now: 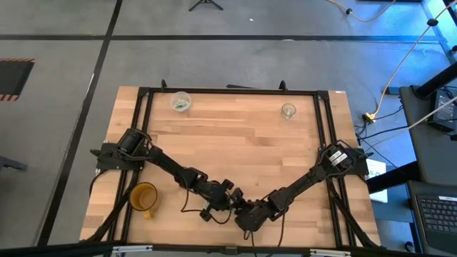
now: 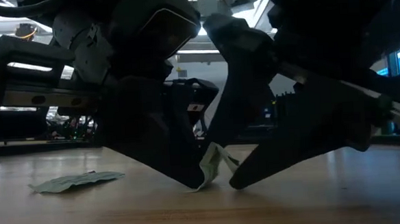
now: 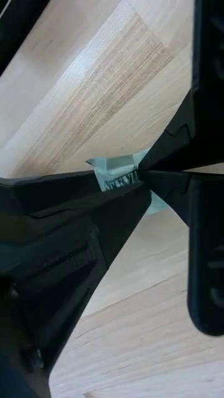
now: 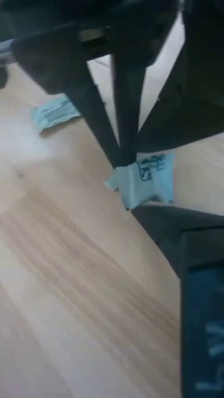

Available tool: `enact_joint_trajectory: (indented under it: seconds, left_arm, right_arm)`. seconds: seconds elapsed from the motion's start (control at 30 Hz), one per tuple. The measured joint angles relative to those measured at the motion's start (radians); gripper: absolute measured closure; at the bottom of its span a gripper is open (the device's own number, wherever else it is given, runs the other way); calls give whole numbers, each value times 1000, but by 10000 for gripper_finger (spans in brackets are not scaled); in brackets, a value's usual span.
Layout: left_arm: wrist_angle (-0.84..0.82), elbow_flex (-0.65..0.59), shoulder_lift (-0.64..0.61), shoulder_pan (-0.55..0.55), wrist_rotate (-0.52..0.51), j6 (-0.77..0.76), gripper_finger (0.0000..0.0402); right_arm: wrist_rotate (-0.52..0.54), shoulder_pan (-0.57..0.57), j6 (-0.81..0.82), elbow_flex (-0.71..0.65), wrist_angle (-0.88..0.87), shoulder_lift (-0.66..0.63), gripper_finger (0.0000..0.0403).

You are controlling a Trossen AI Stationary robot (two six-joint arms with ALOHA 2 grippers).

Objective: Pick and place Stevia / Truvia into bins
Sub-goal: Put the green stevia packet into the transparent container

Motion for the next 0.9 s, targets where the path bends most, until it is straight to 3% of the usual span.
enact_joint_trajectory:
  seconds: [0.2, 0.9]
  left_arm:
    - [-9, 0, 0, 0, 5, -26, 399]
    - [-64, 1, -2, -2, 69, -108, 400]
  right_arm:
    - [8, -1, 55, 0, -1, 0, 284]
    - [10, -1, 59, 0, -8, 0, 286]
